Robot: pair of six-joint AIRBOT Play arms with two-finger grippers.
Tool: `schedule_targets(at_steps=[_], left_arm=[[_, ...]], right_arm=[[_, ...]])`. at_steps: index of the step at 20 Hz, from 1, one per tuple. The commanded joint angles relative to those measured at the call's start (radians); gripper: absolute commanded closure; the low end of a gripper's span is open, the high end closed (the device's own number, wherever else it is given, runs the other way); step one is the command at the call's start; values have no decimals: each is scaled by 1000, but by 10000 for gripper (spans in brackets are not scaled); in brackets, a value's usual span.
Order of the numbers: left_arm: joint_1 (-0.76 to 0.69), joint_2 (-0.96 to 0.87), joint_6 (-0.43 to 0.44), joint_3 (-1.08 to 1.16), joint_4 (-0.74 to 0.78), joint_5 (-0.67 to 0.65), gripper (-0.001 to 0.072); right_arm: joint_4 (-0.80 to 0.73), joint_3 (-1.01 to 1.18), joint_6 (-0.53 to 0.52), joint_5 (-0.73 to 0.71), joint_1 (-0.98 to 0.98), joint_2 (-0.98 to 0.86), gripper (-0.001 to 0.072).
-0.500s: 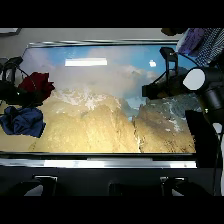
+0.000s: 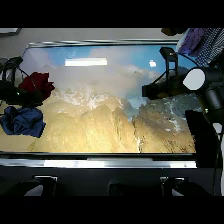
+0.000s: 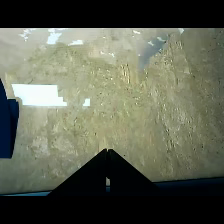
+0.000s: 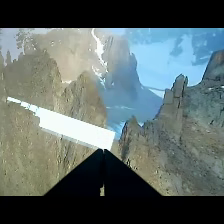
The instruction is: Fold the clothes and pants, and hang the long-sleeved shirts on hangers.
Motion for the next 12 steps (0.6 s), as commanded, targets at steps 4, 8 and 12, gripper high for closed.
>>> schedule_targets(at_steps=[4, 8, 12], left_arm=[[0, 1, 0, 0, 0, 0, 688], [0, -2, 0, 0, 0, 68, 688], [2, -4, -82, 0, 49, 62, 336]], right_arm=[[0, 1, 0, 0, 1, 1, 677], [0, 1, 0, 0, 1, 1, 677], [11, 1, 4, -7, 1, 1, 679]])
